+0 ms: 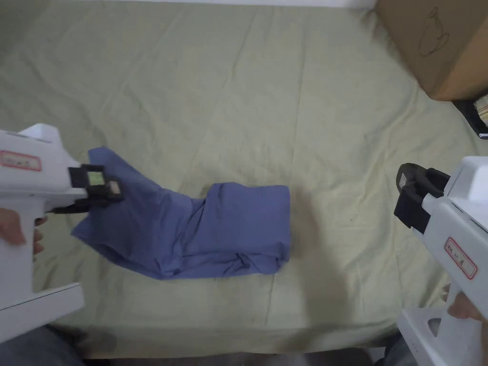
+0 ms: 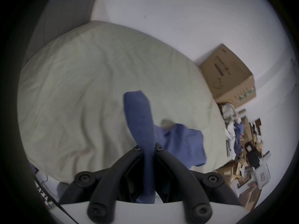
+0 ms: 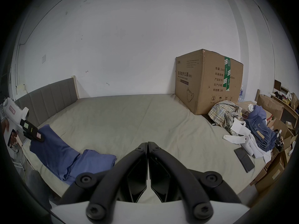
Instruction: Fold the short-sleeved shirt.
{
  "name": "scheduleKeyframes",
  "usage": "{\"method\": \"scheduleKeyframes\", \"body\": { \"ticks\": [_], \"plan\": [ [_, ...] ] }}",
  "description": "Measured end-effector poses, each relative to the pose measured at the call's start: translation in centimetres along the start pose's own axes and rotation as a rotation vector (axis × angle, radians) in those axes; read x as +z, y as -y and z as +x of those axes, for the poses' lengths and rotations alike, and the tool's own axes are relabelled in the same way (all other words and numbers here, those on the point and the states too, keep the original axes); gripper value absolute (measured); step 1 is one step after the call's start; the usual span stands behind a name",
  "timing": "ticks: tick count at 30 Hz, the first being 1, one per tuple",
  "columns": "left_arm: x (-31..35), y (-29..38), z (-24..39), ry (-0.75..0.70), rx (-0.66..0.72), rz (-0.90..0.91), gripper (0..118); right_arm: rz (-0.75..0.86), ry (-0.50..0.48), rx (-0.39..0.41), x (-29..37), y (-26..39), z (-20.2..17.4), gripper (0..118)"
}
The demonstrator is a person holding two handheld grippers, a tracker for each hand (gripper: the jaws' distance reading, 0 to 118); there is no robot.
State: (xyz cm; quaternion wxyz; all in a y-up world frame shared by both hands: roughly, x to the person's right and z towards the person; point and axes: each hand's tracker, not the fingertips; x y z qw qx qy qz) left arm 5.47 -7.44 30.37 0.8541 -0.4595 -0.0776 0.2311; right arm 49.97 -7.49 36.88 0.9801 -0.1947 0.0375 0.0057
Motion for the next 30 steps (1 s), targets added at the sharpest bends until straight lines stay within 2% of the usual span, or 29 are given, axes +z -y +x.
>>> {"method": "scheduleKeyframes", "body": {
  "ticks": [5, 9, 13, 15, 16, 18, 19, 22, 24, 26, 28, 29, 30],
  "plan": [
    [-3.2, 0.5, 6.8, 0.121, -0.119, -0.061, 5, 0.018, 0.018, -0.017, 1.1, 0.1, 0.9, 0],
    [-7.8, 1.1, 11.4, 0.181, -0.152, -0.132, 5, 0.023, 0.050, -0.032, 2.0, 0.3, 2.1, 0],
    [-13.6, 2.7, 15.1, 0.139, -0.179, -0.196, 7, 0.023, 0.092, -0.053, 3.0, 0.7, 3.4, 0],
    [-16.5, 3.7, 16.1, 0.098, -0.193, -0.219, 18, 0.020, 0.112, -0.064, 3.5, 1.0, 4.0, 0],
    [-17.9, 4.2, 16.4, 0.078, -0.197, -0.237, 28, 0.019, 0.122, -0.069, 3.7, 1.1, 4.4, 0],
    [-19.7, 5.5, 17.0, 0.080, -0.218, -0.269, 55, 0.016, 0.139, -0.075, 4.1, 1.3, 4.9, 0],
    [-20.3, 5.9, 17.2, 0.079, -0.226, -0.294, 59, 0.013, 0.148, -0.076, 4.3, 1.5, 5.3, 0],
    [-19.4, 6.0, 17.8, 0.089, -0.242, -0.307, 59, 0.008, 0.169, -0.082, 4.5, 1.8, 6.5, 0],
    [-17.1, 5.4, 17.9, 0.162, -0.274, -0.226, 59, 0.005, 0.180, -0.090, 4.4, 2.0, 6.9, 0],
    [-14.6, 4.7, 18.5, 0.167, -0.319, -0.096, 57, 0.000, 0.181, -0.097, 4.2, 2.0, 7.2, 0],
    [-13.1, 4.8, 18.9, 0.099, -0.385, 0.059, 48, -0.003, 0.181, -0.100, 4.0, 2.0, 7.0, 0],
    [-13.0, 5.0, 19.2, 0.062, -0.428, 0.109, 48, -0.003, 0.179, -0.101, 3.9, 2.0, 6.9, 0],
    [-13.4, 5.6, 19.5, 0.009, -0.476, 0.148, 35, -0.002, 0.175, -0.102, 3.8, 2.0, 6.9, 0]
  ]
}}
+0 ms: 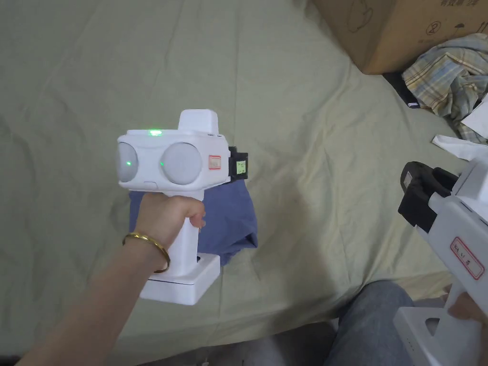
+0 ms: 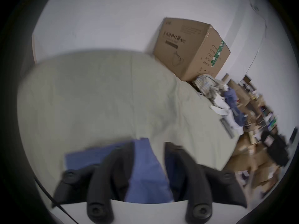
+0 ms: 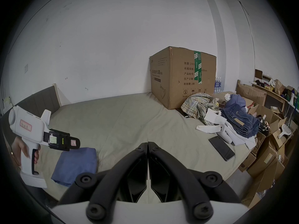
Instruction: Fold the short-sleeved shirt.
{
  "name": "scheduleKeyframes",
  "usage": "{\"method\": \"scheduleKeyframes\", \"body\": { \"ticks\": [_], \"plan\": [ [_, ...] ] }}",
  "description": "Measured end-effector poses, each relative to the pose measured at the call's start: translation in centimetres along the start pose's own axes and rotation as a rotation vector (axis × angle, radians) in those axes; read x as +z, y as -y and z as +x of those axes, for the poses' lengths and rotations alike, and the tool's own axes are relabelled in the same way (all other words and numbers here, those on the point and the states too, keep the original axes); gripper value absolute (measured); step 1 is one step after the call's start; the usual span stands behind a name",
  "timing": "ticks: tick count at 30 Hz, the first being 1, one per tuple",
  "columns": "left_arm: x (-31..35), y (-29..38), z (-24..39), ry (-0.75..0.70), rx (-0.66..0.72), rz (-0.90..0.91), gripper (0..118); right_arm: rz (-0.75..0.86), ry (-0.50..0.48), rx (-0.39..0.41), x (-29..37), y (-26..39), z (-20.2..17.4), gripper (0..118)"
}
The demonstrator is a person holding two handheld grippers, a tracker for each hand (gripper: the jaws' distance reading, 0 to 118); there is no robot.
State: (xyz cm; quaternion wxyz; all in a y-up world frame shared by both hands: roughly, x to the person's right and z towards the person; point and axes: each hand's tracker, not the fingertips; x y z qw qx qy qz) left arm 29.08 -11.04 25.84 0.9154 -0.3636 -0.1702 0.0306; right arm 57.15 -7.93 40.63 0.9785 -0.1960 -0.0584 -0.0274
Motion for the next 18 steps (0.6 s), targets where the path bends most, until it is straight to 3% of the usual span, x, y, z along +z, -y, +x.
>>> {"method": "scheduleKeyframes", "body": {
  "ticks": [2, 4, 12, 16, 18],
  "plan": [
    [-1.5, 1.5, 0.9, -0.070, -0.071, -0.003, 10, 0.000, -0.008, 0.000, 0.0, 0.0, -0.5, 0],
    [-3.9, 3.3, 1.8, -0.106, -0.105, -0.055, 2, 0.001, -0.015, 0.001, 0.0, 0.0, -0.6, 0],
    [-9.1, 9.6, 3.8, -0.143, -0.085, -0.156, 0, -0.009, -0.016, 0.003, -0.1, 0.2, 0.0, 0],
    [-8.7, 8.8, 3.8, -0.149, -0.105, -0.139, 0, -0.013, -0.026, 0.001, -0.4, 0.4, -0.1, 0],
    [-7.2, 7.2, 2.7, -0.063, -0.030, -0.135, 0, -0.012, -0.036, 0.005, -0.4, 0.1, -0.9, 0]
  ]
}}
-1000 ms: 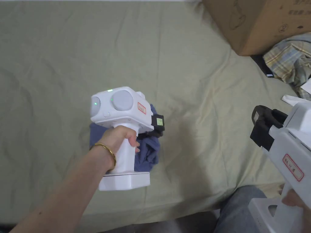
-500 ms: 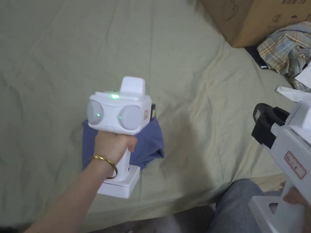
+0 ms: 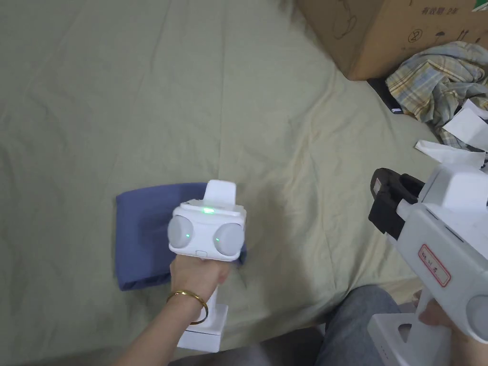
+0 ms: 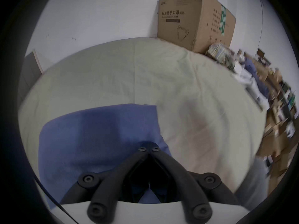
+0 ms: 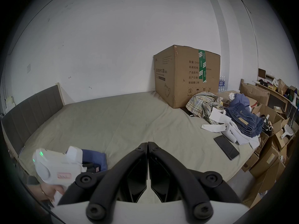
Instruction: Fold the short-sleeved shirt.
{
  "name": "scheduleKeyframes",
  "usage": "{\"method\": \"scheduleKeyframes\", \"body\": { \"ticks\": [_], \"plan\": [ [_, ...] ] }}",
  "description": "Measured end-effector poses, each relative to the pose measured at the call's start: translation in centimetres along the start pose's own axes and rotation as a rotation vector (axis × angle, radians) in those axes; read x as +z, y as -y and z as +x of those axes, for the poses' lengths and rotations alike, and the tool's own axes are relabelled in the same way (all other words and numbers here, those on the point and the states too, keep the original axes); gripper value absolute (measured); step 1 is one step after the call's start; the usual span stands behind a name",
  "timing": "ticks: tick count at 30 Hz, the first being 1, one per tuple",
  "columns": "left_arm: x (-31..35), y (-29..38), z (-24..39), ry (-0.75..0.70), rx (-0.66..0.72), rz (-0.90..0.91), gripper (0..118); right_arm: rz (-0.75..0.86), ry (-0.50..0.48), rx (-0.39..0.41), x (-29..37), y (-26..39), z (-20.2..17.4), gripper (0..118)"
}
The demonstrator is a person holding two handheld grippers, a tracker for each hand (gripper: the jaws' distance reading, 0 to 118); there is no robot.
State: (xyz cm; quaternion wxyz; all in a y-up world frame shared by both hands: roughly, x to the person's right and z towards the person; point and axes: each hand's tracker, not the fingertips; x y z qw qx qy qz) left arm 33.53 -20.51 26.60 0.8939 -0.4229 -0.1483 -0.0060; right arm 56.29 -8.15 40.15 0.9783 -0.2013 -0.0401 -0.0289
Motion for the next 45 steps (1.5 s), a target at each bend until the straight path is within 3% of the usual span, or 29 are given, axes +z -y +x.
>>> {"method": "scheduleKeyframes", "body": {
  "ticks": [2, 5, 11, 18, 20, 27, 31, 32, 34, 36, 37, 38, 40, 45],
  "plan": [
    [3.4, -1.4, -1.4, 0.056, 0.074, 0.118, 0, 0.010, -0.019, 0.007, -0.1, -0.5, -0.6, 0],
    [9.3, -2.9, -4.0, -0.011, 0.087, 0.334, 0, 0.041, -0.046, 0.023, -0.2, -1.5, -2.4, 0],
    [15.8, -1.7, -9.4, -0.292, 0.027, 0.581, 0, 0.116, -0.140, 0.062, -1.7, -2.4, -8.3, 0],
    [18.3, 2.1, -13.4, -0.398, 0.090, 0.580, 0, 0.085, -0.271, 0.100, -6.9, 2.0, -17.7, 0],
    [18.5, 3.0, -14.1, -0.407, 0.105, 0.576, 0, 0.011, -0.307, 0.114, -8.7, 4.1, -19.8, 0],
    [18.0, 4.6, -15.8, -0.421, 0.158, 0.524, 0, -0.252, -0.245, 0.206, -13.7, 11.5, -22.8, 0],
    [17.3, 4.6, -16.1, -0.409, 0.181, 0.503, 0, -0.247, -0.230, 0.223, -14.0, 13.3, -23.1, 0],
    [17.2, 4.5, -16.2, -0.401, 0.187, 0.495, 5, -0.248, -0.224, 0.227, -14.1, 13.0, -23.1, 0],
    [16.9, 4.1, -16.8, -0.357, 0.221, 0.475, 35, -0.255, -0.220, 0.221, -14.3, 12.9, -23.1, 0],
    [16.5, 3.2, -18.2, -0.255, 0.289, 0.438, 93, -0.263, -0.223, 0.195, -14.3, 12.7, -22.8, 0],
    [16.2, 2.5, -19.1, -0.176, 0.337, 0.404, 112, -0.267, -0.225, 0.183, -14.3, 12.6, -22.7, 0],
    [15.7, 2.1, -20.2, -0.089, 0.380, 0.369, 118, -0.271, -0.227, 0.172, -14.3, 12.5, -22.7, 0],
    [14.1, 1.5, -22.8, 0.128, 0.445, 0.286, 118, -0.280, -0.233, 0.157, -14.3, 12.3, -22.3, 0],
    [8.5, 1.4, -26.2, 0.485, 0.600, 0.003, 118, -0.292, -0.244, 0.119, -14.5, 12.1, -21.9, 0]
  ]
}}
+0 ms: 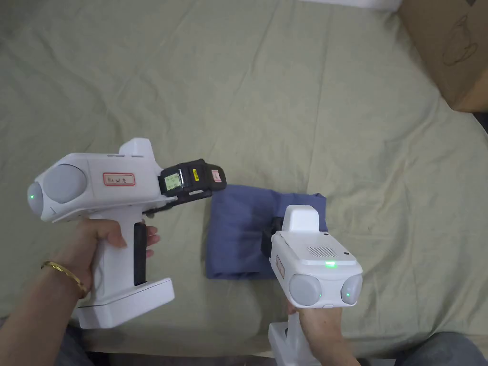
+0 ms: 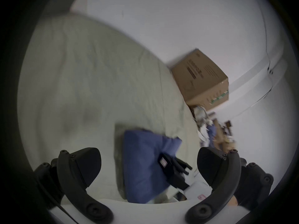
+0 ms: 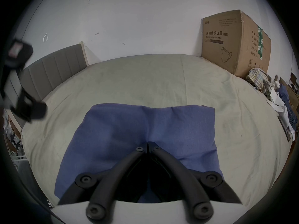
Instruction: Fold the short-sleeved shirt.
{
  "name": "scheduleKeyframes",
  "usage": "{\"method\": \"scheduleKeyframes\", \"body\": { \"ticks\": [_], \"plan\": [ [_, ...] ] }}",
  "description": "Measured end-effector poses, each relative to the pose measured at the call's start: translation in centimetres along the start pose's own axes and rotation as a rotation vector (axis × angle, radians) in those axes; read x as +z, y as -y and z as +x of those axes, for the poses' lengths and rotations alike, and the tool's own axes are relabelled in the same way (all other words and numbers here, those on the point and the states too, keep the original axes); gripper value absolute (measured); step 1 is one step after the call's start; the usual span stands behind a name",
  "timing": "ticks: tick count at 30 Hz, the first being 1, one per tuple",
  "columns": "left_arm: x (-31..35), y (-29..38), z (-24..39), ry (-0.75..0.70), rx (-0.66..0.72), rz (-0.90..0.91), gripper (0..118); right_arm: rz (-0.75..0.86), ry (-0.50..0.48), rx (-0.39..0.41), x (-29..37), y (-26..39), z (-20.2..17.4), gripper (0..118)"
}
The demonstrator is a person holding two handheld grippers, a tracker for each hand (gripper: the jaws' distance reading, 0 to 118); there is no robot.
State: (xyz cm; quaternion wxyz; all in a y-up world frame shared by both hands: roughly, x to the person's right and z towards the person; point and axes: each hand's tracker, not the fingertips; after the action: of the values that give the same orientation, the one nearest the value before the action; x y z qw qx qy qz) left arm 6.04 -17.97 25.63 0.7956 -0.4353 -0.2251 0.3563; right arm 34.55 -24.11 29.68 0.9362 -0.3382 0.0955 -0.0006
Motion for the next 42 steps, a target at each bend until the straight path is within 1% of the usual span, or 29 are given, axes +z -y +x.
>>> {"method": "scheduleKeyframes", "body": {
  "ticks": [2, 4, 6, 7, 10, 11, 12, 13, 14, 16, 17, 18, 19, 20, 21, 22, 23, 24, 26, 28, 29, 31, 33, 35, 37, 39, 42],
  "plan": [
    [-1.5, 0.3, -1.3, 0.030, 0.056, -0.082, 118, -0.004, -0.004, -0.009, 0.1, -0.1, 0.1, 0],
    [-2.9, 0.6, -3.2, 0.094, 0.101, -0.160, 118, -0.008, -0.007, -0.015, 0.1, -0.2, 0.2, 0],
    [-4.4, 1.1, -4.1, 0.112, 0.125, -0.217, 118, -0.011, -0.010, -0.022, 0.0, -0.3, 0.2, 0],
    [-5.1, 1.3, -4.2, 0.122, 0.114, -0.249, 118, -0.011, -0.011, -0.027, 0.0, -0.3, 0.3, 0],
    [-6.1, 1.5, -4.5, 0.223, 0.077, -0.275, 118, -0.017, -0.019, -0.037, 0.0, -0.5, 0.5, 0],
    [-6.4, 1.2, -4.5, 0.243, 0.089, -0.277, 118, -0.018, -0.023, -0.043, 0.0, -0.5, 0.6, 0],
    [-6.9, 0.4, -6.2, 0.271, 0.126, -0.282, 118, -0.019, -0.028, -0.055, 0.0, -0.5, 0.7, 0],
    [-7.3, 0.1, -6.4, 0.290, 0.152, -0.289, 118, -0.021, -0.032, -0.065, -0.1, -0.5, 0.9, 0],
    [-7.9, 0.0, -7.1, 0.317, 0.172, -0.299, 114, -0.023, -0.036, -0.071, -0.1, -0.6, 0.9, 0],
    [-8.8, -0.3, -7.7, 0.360, 0.203, -0.313, 74, -0.033, -0.047, -0.084, -0.1, -0.9, 1.2, 0],
    [-9.2, -0.6, -8.1, 0.329, 0.217, -0.323, 50, -0.038, -0.057, -0.098, 0.1, -1.2, 1.5, 0],
    [-9.6, -0.5, -8.1, 0.210, 0.209, -0.339, 29, -0.043, -0.065, -0.128, 0.3, -1.7, 1.8, 0],
    [-10.2, -0.6, -8.3, 0.151, 0.165, -0.352, 28, -0.040, -0.079, -0.154, 0.6, -2.1, 2.3, 0],
    [-10.1, -0.7, -8.6, 0.199, 0.169, -0.345, 26, -0.014, -0.092, -0.156, 1.3, -2.7, 2.7, 0],
    [-9.8, -0.8, -8.6, 0.234, 0.193, -0.338, 23, 0.030, -0.080, -0.139, 2.3, -3.5, 3.0, 0],
    [-9.5, -1.2, -8.5, 0.223, 0.221, -0.335, 21, 0.061, -0.064, -0.110, 3.4, -4.4, 3.2, 0],
    [-9.4, -1.3, -8.0, 0.199, 0.220, -0.337, 20, 0.094, -0.063, -0.087, 4.4, -5.2, 3.6, 0],
    [-9.5, 0.2, -6.2, 0.136, 0.194, -0.339, 19, 0.136, -0.072, -0.078, 5.6, -6.0, 4.0, 0],
    [-9.3, -0.2, -4.8, 0.073, 0.235, -0.355, 19, 0.191, -0.070, -0.064, 7.8, -7.5, 4.9, 0],
    [-8.1, -1.2, -2.9, 0.056, 0.159, -0.337, 18, 0.243, -0.066, -0.057, 10.0, -8.7, 5.3, 0],
    [-7.1, -1.3, -1.2, 0.059, 0.132, -0.329, 18, 0.262, -0.061, -0.052, 10.8, -9.0, 5.6, 0],
    [-4.8, -2.4, -0.3, 0.031, 0.094, -0.322, 17, 0.287, -0.058, -0.053, 12.3, -9.5, 6.0, 0],
    [-2.0, -3.9, -1.2, -0.038, 0.034, -0.308, 17, 0.311, -0.071, -0.063, 13.2, -9.7, 6.2, 0],
    [1.6, -5.2, -2.2, -0.126, 0.005, -0.294, 17, 0.324, -0.065, -0.043, 13.7, -9.7, 5.9, 0],
    [5.6, -6.7, -4.4, -0.224, 0.006, -0.276, 17, 0.332, -0.065, -0.017, 13.7, -9.5, 5.4, 0],
    [9.7, -8.1, -6.7, -0.312, 0.011, -0.264, 17, 0.331, -0.083, -0.025, 13.5, -9.1, 4.8, 0],
    [15.4, -9.8, -9.8, -0.484, 0.018, -0.233, 17, 0.289, -0.116, -0.031, 12.8, -8.6, 3.6, 0]
  ]
}}
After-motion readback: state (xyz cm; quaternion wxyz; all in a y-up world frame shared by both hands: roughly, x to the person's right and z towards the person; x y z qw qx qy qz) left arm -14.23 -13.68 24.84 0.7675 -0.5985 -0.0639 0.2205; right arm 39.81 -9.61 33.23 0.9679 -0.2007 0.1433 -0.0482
